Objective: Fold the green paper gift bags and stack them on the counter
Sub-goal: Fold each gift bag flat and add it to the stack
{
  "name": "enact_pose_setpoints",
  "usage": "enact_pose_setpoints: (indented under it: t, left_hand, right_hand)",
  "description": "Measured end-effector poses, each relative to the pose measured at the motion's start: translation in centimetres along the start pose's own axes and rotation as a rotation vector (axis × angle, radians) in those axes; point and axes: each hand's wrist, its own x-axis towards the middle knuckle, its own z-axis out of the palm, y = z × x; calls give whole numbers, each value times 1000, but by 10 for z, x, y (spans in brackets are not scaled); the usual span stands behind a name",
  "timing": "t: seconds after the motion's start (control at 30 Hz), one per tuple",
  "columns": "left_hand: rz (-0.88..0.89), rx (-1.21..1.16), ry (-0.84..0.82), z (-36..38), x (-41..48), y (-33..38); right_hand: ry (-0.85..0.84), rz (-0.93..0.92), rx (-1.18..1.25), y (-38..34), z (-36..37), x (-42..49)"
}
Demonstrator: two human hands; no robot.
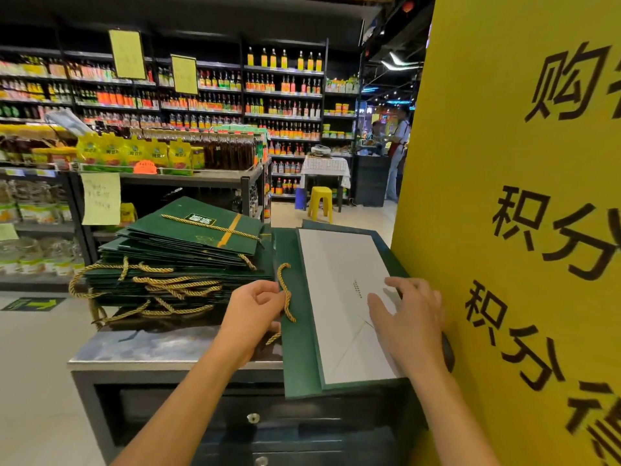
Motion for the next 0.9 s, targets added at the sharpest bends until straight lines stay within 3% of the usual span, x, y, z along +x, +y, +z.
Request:
enact_pose_setpoints:
  t: [0.17,0.33,0.43,0.6,0.9]
  left_hand:
    - [69,52,-18,-3,1,-6]
    - [87,82,-39,-5,-1,-7]
    - [116,154,-30,-7,0,-10]
    - [115,238,-60,-8,1,-10]
    - [64,181,-85,-3,-3,-5]
  right_hand:
    - [-167,-211,267,-40,18,3]
    - [-365,-430,128,-66,48,16]
    - [-359,-502,57,-72,61,17]
    - [-320,-501,1,-73,75,21]
    - [-283,-345,339,-59,82,17]
